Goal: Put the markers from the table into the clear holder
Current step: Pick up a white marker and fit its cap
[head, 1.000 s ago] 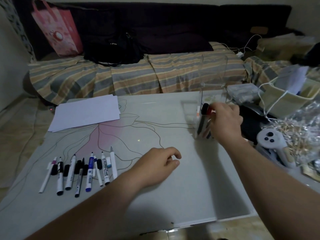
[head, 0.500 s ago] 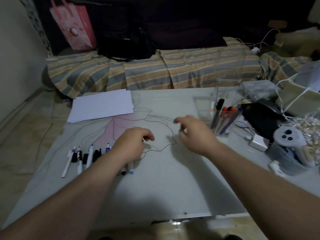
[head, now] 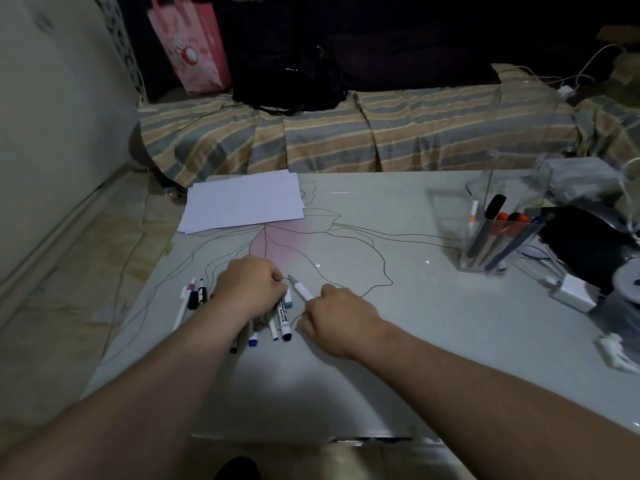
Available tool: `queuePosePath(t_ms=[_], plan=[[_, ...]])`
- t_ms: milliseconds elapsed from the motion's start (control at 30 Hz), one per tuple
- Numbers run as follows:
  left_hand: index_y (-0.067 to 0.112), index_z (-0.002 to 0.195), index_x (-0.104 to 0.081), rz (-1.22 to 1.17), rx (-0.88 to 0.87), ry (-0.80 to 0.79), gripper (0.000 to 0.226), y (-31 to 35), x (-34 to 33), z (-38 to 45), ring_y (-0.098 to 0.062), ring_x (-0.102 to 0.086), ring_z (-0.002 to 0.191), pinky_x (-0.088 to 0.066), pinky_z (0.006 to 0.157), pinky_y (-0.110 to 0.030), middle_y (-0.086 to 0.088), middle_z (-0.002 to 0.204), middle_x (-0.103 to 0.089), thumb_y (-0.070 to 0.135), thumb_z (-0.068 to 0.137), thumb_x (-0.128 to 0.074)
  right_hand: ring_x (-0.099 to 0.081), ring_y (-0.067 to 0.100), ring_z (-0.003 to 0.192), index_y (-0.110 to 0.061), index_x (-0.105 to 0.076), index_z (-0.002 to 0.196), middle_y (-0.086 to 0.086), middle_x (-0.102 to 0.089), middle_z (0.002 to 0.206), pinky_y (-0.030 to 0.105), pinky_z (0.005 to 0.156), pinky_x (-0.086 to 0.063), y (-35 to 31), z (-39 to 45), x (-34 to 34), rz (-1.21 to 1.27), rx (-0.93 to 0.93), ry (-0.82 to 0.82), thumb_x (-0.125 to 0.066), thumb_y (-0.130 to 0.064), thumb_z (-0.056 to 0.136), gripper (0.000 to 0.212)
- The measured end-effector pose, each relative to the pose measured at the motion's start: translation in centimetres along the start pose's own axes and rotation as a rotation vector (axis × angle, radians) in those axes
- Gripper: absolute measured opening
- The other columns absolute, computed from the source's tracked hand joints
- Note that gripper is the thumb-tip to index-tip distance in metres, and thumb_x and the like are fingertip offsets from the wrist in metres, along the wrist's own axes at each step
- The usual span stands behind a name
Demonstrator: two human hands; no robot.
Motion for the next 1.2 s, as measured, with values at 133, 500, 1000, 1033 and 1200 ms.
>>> queuePosePath(t_ms=[133, 500, 1000, 1033, 1200], plan=[[0.037, 0.11, -0.073, 0.186, -0.071, -0.038, 0.041, 2.2, -1.3, -0.5, -0.024, -0.053, 0.115, -0.044, 0.095, -0.037, 0.003, 0.117, -0.062, 0.058, 0.074, -0.069, -0.059, 0.038, 0.114, -0.019, -0.041, 0.151, 0.015, -0.057, 0.123, 0.039, 0.08, -0.046, 2.8, -0.3, 0.3, -0.01, -0.155, -0.013, -0.049, -0.033, 0.101, 0.052], [0.035, 0.12, -0.057, -0.103, -0.252, -0.086, 0.028, 6.6, -4.4, -1.8, -0.02, -0.057, 0.096, -0.044, 0.075, -0.031, 0.007, 0.1, -0.061, 0.029, 0.093, -0.059, -0.055, 0.036, 0.095, -0.011, -0.036, 0.136, 0.024, -0.06, 0.122, 0.035, 0.075, -0.04, 10.7, -3.6, 3.9, 0.167, -0.346, -0.091, -0.043, -0.013, 0.1, 0.036], [0.031, 0.107, -0.076, -0.414, -0.352, 0.028, 0.018, 9.5, 0.1, -2.4, -0.001, -0.057, 0.08, -0.037, 0.068, -0.011, 0.01, 0.091, -0.071, 0.022, 0.094, -0.066, -0.059, 0.026, 0.093, -0.037, -0.063, 0.101, -0.01, -0.051, 0.083, 0.034, 0.069, -0.031, 10.2, -5.8, 9.2, -0.152, -0.068, 0.447, -0.051, -0.059, 0.098, 0.025], [0.03, 0.109, -0.076, -0.415, -0.369, 0.037, 0.019, 9.8, 0.2, -2.5, -0.006, -0.058, 0.087, -0.039, 0.074, -0.012, 0.008, 0.097, -0.072, 0.021, 0.094, -0.067, -0.059, 0.026, 0.094, -0.037, -0.063, 0.101, -0.01, -0.05, 0.083, 0.034, 0.069, -0.031, 10.2, -5.8, 9.2, -0.146, -0.064, 0.449, -0.051, -0.059, 0.098, 0.025], [0.032, 0.114, -0.075, -0.392, -0.434, 0.039, 0.025, 10.9, 0.1, -2.9, -0.014, -0.058, 0.099, -0.044, 0.086, -0.029, 0.005, 0.102, -0.068, 0.021, 0.094, -0.067, -0.059, 0.025, 0.092, -0.035, -0.064, 0.102, -0.01, -0.049, 0.082, 0.034, 0.068, -0.031, 9.8, -5.6, 9.1, -0.139, -0.049, 0.449, -0.051, -0.057, 0.097, 0.026]])
Point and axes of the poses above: each hand's wrist, its own z-axis towards the middle knuckle, its own x-axis out of the back of the hand, y = z × x, the point moved 5 cm from there along z, towards the middle knuckle
